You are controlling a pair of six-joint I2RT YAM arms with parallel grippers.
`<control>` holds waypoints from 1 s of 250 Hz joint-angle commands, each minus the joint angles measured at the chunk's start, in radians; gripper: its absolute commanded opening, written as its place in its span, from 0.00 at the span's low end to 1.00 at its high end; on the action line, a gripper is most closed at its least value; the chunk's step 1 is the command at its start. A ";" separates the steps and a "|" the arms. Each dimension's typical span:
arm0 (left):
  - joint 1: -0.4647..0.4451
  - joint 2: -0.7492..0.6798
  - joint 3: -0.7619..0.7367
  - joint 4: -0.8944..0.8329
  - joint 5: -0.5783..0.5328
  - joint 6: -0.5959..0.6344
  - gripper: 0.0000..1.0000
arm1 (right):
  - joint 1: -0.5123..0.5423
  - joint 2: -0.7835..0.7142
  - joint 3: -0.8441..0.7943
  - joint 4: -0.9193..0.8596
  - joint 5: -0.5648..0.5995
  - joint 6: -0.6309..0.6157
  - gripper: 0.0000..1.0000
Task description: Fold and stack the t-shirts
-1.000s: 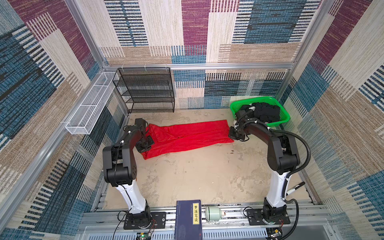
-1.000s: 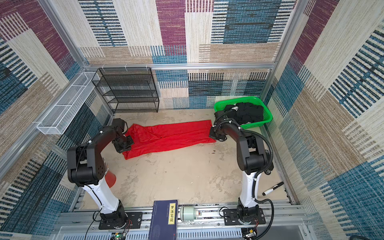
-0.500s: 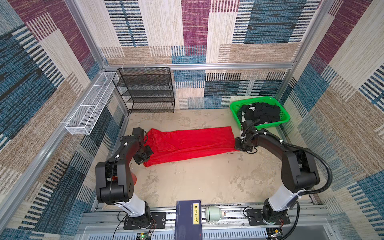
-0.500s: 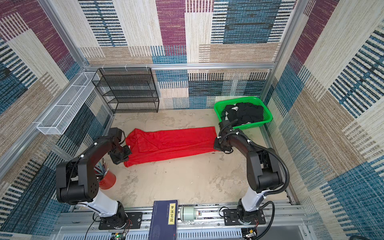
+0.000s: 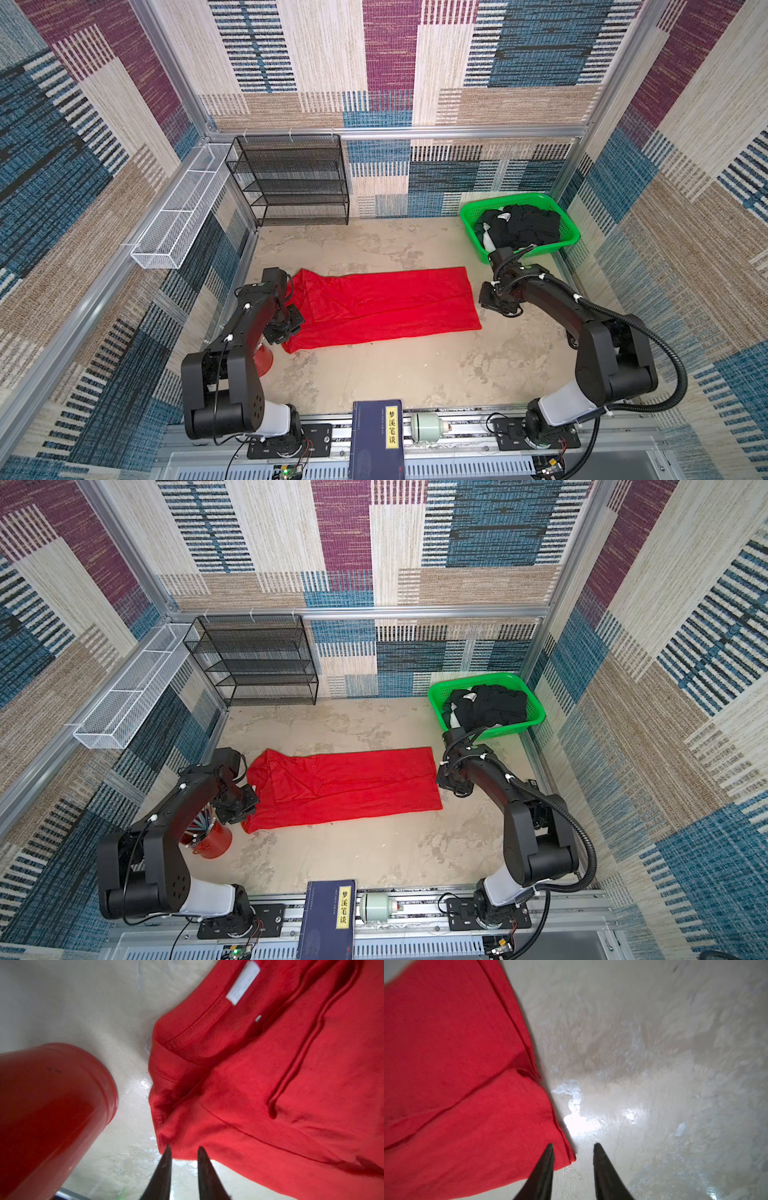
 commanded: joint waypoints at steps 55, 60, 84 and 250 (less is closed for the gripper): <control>-0.075 0.134 0.091 0.147 0.150 -0.065 0.31 | 0.103 0.169 0.095 0.184 -0.239 0.015 0.42; -0.080 0.149 0.095 0.153 0.154 -0.069 0.31 | 0.108 0.178 0.089 0.198 -0.249 0.024 0.42; -0.096 0.213 0.113 0.166 0.176 -0.079 0.31 | 0.114 0.209 0.064 0.236 -0.281 0.050 0.42; -0.128 0.272 0.149 0.195 0.188 -0.087 0.00 | 0.115 0.238 0.021 0.220 -0.272 0.062 0.43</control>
